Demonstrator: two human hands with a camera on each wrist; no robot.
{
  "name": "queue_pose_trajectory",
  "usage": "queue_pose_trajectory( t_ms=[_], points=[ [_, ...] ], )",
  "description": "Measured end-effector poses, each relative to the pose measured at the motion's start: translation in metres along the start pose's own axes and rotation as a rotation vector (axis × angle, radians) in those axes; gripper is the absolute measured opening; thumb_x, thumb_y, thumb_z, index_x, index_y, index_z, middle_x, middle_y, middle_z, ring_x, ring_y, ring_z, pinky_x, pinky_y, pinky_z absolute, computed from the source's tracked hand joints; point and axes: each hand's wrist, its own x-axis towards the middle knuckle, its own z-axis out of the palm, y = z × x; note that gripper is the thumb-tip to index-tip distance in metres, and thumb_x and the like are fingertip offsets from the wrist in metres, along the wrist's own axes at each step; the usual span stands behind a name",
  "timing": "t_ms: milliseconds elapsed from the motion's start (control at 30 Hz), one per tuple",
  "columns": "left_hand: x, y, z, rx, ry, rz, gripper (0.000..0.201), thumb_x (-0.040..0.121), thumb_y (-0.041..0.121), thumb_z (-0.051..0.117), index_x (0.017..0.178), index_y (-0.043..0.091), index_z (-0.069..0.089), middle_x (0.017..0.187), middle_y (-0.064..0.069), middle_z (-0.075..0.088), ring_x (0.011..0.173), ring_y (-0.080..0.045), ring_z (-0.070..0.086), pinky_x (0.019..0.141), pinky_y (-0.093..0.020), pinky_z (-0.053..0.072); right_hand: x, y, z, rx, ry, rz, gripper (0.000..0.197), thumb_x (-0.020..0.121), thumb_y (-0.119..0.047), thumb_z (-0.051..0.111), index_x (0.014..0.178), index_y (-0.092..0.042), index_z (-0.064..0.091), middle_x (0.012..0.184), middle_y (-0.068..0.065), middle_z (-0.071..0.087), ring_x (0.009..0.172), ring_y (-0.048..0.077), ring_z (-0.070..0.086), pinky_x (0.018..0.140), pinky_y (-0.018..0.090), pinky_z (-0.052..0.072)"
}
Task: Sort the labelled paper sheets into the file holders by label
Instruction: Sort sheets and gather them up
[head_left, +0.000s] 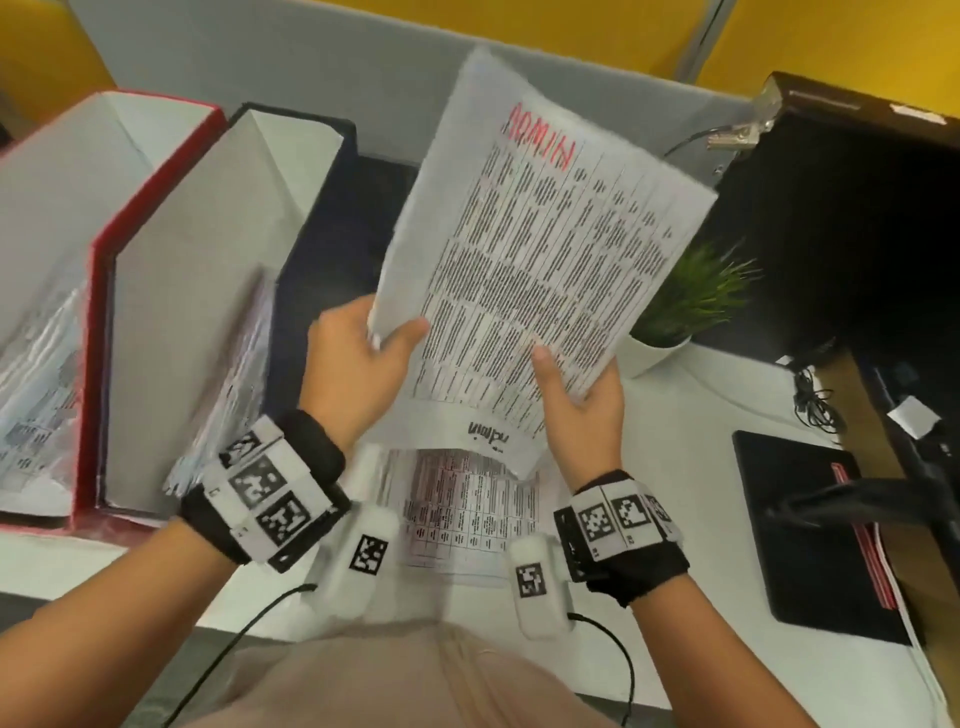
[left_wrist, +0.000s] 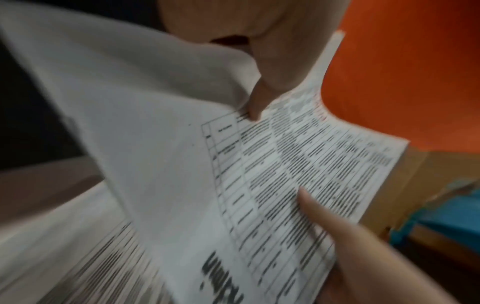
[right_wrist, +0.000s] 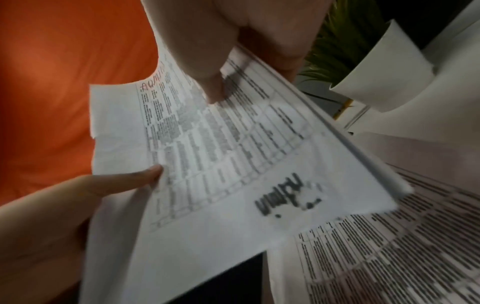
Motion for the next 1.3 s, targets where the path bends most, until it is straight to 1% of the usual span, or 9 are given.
queue_pose_trajectory(
  t_ms=[100, 167, 267, 333, 433, 567, 767, 1100, 1300],
  points=[
    [0.014, 0.027, -0.036, 0.091, -0.005, 0.003, 0.010, 0.084, 0.021, 0.067, 0.083, 0.012, 0.064, 0.068, 0.009, 0.060, 0.050, 0.012, 0.053, 0.046, -0.003, 0.038, -0.001, 0.002, -0.003, -0.029, -0.048, 0.011, 0.017, 0.082, -0.041, 0.055, 0.099, -0.035, 0.054, 0.104, -0.008, 0.068, 0.092, 0.004, 0.065, 0.073, 0.023, 0.053],
    [0.020, 0.041, -0.065, 0.097, -0.006, -0.030, 0.011, 0.084, 0.023, 0.067, 0.090, 0.014, 0.064, 0.070, 0.013, 0.059, 0.049, 0.013, 0.054, 0.044, -0.002, 0.037, -0.002, 0.014, -0.009, -0.095, -0.049, 0.063, 0.021, 0.081, -0.048, 0.050, 0.095, -0.033, 0.053, 0.102, 0.004, 0.067, 0.088, 0.014, 0.064, 0.074, 0.030, 0.052],
    [0.028, 0.052, -0.106, 0.168, 0.052, -0.115, 0.023, 0.082, 0.034, 0.067, 0.103, 0.026, 0.062, 0.079, 0.021, 0.059, 0.056, 0.012, 0.054, 0.044, -0.002, 0.038, -0.004, 0.039, -0.018, -0.245, -0.068, 0.130, 0.021, 0.086, -0.038, 0.055, 0.102, -0.026, 0.051, 0.096, 0.006, 0.064, 0.087, 0.018, 0.061, 0.083, 0.039, 0.049],
    [0.032, 0.052, -0.131, 0.211, 0.098, -0.177, 0.030, 0.080, 0.038, 0.068, 0.108, 0.032, 0.060, 0.083, 0.023, 0.059, 0.066, 0.011, 0.051, 0.053, -0.008, 0.039, -0.004, 0.058, -0.026, -0.359, -0.053, 0.179, 0.026, 0.086, -0.028, 0.063, 0.108, -0.020, 0.052, 0.092, 0.005, 0.062, 0.083, 0.014, 0.058, 0.083, 0.036, 0.046],
    [0.035, 0.046, -0.161, 0.266, 0.143, -0.302, 0.039, 0.074, 0.042, 0.071, 0.110, 0.033, 0.060, 0.086, 0.019, 0.059, 0.080, -0.004, 0.057, 0.071, -0.023, 0.043, -0.007, 0.082, -0.038, -0.564, -0.039, 0.241, 0.039, 0.081, -0.026, 0.070, 0.115, -0.013, 0.054, 0.108, 0.016, 0.061, 0.098, 0.027, 0.057, 0.088, 0.034, 0.043],
    [0.037, 0.025, -0.182, 0.392, 0.122, -0.411, 0.047, 0.070, 0.040, 0.075, 0.113, 0.030, 0.060, 0.081, 0.017, 0.057, 0.075, -0.005, 0.053, 0.064, -0.024, 0.038, -0.009, 0.105, -0.051, -0.799, -0.062, 0.266, 0.059, 0.074, -0.030, 0.077, 0.122, -0.007, 0.053, 0.113, 0.022, 0.061, 0.108, 0.035, 0.054, 0.098, 0.044, 0.040],
    [0.043, -0.020, -0.155, 0.772, -0.093, -0.368, 0.039, 0.073, 0.020, 0.077, 0.102, 0.001, 0.061, 0.090, -0.012, 0.059, 0.081, -0.027, 0.055, 0.066, -0.029, 0.036, -0.013, 0.127, -0.053, -0.969, -0.186, 0.413, 0.091, 0.067, -0.043, 0.079, 0.139, -0.007, 0.037, 0.133, 0.021, 0.047, 0.124, 0.035, 0.043, 0.107, 0.043, 0.032],
    [0.051, -0.068, -0.097, 1.118, -0.388, -0.547, 0.031, 0.092, -0.001, 0.043, 0.122, -0.004, 0.051, 0.125, -0.019, 0.056, 0.115, -0.033, 0.054, 0.094, -0.036, 0.046, -0.013, 0.125, -0.051, -0.991, -0.202, 0.468, 0.098, 0.068, -0.036, 0.080, 0.144, -0.006, 0.027, 0.139, 0.023, 0.034, 0.125, 0.040, 0.040, 0.108, 0.046, 0.033],
    [0.051, -0.071, -0.094, 1.185, -0.483, -0.568, 0.025, 0.091, 0.003, 0.047, 0.113, -0.002, 0.056, 0.115, -0.016, 0.062, 0.106, -0.031, 0.060, 0.087, -0.033, 0.048, -0.014, 0.127, -0.051, -0.963, -0.187, 0.483, 0.097, 0.068, -0.033, 0.081, 0.144, -0.009, 0.027, 0.138, 0.022, 0.032, 0.126, 0.039, 0.039, 0.106, 0.046, 0.033]
  ],
)
